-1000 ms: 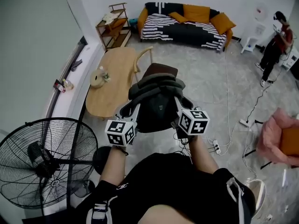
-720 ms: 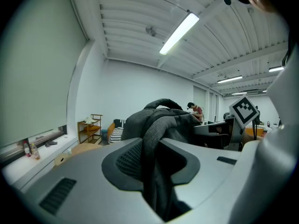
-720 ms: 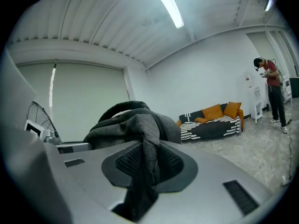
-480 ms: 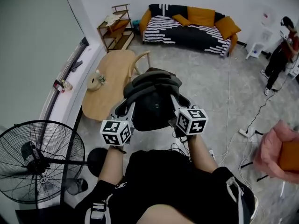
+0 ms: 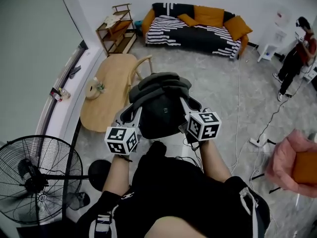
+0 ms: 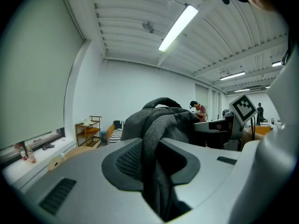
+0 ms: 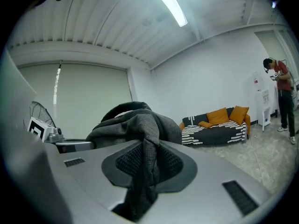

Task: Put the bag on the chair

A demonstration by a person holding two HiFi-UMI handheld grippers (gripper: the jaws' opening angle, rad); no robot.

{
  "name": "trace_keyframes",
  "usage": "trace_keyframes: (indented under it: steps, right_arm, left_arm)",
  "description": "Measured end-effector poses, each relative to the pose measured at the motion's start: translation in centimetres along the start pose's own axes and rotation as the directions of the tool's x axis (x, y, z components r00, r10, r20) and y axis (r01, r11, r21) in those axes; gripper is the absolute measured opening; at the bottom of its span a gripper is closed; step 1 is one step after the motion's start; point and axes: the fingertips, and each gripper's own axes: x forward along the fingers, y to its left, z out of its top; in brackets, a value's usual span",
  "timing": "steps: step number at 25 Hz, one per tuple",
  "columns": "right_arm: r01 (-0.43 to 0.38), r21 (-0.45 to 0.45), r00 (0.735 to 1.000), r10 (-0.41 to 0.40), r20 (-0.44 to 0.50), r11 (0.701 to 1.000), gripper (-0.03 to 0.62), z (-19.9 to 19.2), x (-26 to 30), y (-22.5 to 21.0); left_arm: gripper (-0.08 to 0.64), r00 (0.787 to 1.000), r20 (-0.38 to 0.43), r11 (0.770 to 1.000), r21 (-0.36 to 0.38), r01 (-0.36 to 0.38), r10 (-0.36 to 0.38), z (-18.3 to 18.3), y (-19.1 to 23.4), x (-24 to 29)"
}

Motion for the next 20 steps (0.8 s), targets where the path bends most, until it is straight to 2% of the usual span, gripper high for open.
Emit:
trace_keyframes:
  steps: [9,15,20]
  right_arm:
    - [0.022,0.021,0.999,-0.021,-0.034,1.000,0.097,-0.3,7.1,-3.7]
    - [0.017,0.005,0.998,-0.016,-0.059,1.000,0.097,2.0,16.2,-6.2]
    - [0.021,-0.007,0.997,-0.021,-0.072,1.000,0.097,5.2,24.6,-8.6]
  left_arm:
    - [0.104,1.000,-0.013,1.000,-0.017,0.016,-0.016,-0.5,4.1,7.3]
    - [0.104,1.000,-0.007,0.999,-0.046,0.010,-0.010,0.9,10.1,14.4]
    - [0.104,1.000,-0.004,1.000,-0.023,0.018,-0.018,3.7,15.5,21.4]
